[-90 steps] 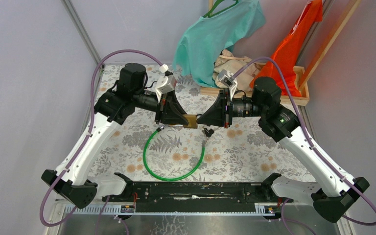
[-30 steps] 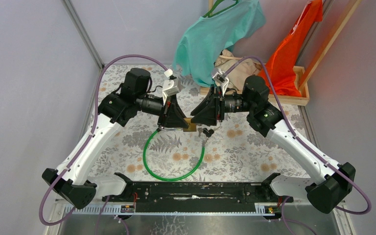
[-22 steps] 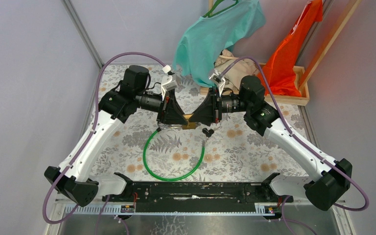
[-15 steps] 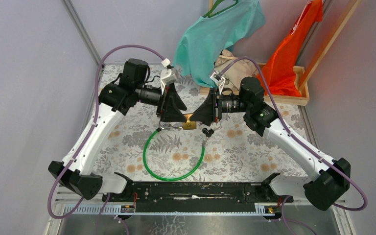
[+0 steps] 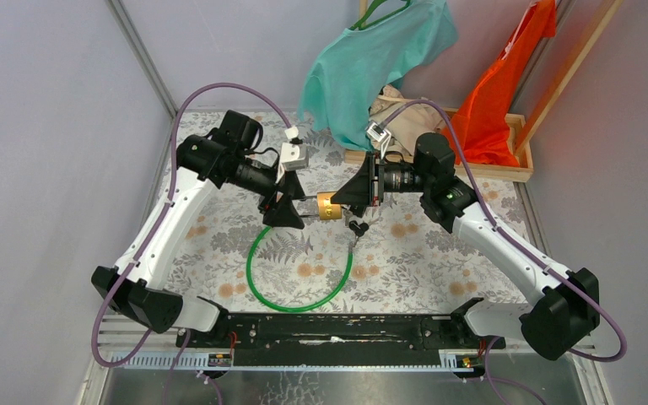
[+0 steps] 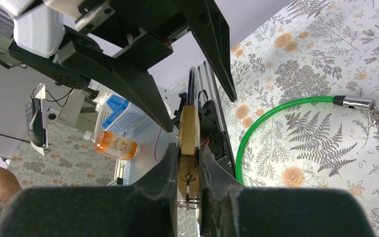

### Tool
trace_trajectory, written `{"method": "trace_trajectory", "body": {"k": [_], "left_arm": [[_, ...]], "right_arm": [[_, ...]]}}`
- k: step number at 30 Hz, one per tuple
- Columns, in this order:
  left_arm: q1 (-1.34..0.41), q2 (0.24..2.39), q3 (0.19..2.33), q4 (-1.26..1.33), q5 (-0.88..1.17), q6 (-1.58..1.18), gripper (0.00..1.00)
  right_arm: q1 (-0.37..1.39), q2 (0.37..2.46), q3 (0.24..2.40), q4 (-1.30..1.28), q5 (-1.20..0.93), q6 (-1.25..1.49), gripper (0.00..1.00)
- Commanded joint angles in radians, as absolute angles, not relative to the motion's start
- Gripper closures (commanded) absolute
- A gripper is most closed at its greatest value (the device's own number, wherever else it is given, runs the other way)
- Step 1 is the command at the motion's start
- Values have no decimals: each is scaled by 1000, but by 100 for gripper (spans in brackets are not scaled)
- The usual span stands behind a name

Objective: Unlock with the key

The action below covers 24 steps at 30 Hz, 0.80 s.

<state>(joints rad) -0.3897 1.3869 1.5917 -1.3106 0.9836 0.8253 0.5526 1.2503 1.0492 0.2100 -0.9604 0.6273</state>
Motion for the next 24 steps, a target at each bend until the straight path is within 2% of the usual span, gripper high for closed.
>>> {"method": "trace_trajectory", "body": {"k": [1,4,7,11,14,22,24], "left_arm": [[-385,1351,1550,-1315,917,928,29],[-389,1324,1508,-1232,867,926,39],[-406,1264,1443,-1081,772,887,55],[-423,1184,1349,-889,651,861,65],[-439,1156,1295,-782,548,859,79],[-502,1128,1153,-553,266,964,82],[-515,1129,1132,-511,204,978,75]], "right_arm": [[546,1249,1084,335,-982,677,100],[547,1258,1080,372,-984,715,100],[546,1271,1078,386,-987,745,100],[546,1294,1079,369,-986,770,100],[546,1317,1074,380,-994,813,100],[546,1361,1011,557,-1001,1024,100],[546,1364,999,544,-974,1027,100]]}}
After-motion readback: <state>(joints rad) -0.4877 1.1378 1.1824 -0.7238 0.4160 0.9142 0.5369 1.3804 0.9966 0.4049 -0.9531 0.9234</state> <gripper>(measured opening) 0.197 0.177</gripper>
